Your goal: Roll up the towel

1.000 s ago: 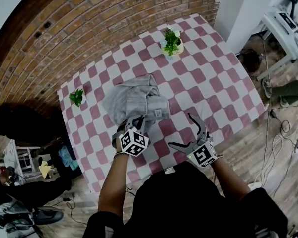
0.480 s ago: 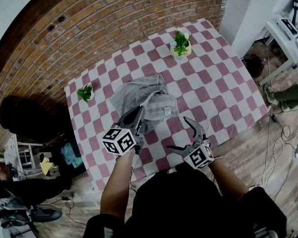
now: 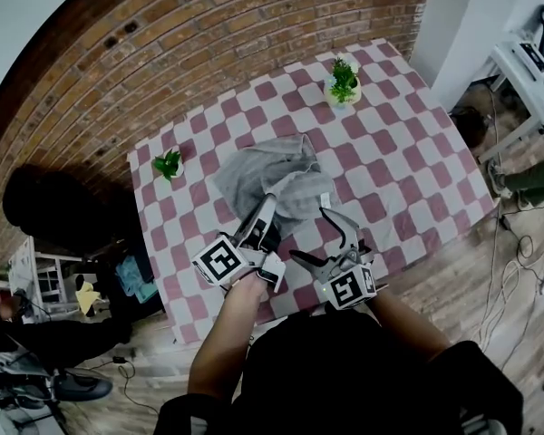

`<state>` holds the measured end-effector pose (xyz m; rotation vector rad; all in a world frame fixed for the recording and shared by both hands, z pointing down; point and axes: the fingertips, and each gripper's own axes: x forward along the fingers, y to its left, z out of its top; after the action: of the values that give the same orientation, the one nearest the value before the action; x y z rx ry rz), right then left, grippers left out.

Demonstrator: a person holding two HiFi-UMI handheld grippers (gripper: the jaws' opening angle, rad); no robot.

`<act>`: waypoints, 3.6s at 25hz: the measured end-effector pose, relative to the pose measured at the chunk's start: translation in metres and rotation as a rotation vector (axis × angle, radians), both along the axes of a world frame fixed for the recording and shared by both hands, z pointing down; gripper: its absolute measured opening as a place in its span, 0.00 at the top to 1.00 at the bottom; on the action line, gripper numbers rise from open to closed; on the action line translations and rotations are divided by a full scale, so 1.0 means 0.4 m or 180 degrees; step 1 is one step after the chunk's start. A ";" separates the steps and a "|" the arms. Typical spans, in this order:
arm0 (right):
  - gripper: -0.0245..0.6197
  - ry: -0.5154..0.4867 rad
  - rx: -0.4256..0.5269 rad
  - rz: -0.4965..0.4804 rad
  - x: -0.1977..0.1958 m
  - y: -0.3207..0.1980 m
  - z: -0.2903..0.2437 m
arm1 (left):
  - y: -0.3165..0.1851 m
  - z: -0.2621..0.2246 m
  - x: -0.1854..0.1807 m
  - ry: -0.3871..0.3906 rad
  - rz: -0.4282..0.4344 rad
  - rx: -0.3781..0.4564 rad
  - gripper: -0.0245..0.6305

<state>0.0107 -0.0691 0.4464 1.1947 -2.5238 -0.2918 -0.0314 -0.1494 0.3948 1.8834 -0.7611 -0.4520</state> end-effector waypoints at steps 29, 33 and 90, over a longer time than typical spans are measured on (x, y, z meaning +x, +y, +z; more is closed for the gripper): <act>0.94 0.0640 0.0269 -0.0217 -0.130 -0.067 -0.043 | 0.091 0.075 -0.138 -0.2713 0.1110 0.1640 0.56; 0.94 0.0850 0.0335 -0.0467 -0.138 -0.045 -0.043 | 0.111 0.079 -0.114 -0.3971 0.1647 0.2921 0.55; 0.93 0.0426 -0.0850 0.1033 0.135 0.009 0.244 | -0.009 -0.174 -0.052 -0.6583 0.1343 0.4648 0.94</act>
<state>0.0649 -0.0654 0.5438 1.3939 -2.1308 0.0435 -0.0522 -0.1529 0.3253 3.3334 -1.2287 2.2053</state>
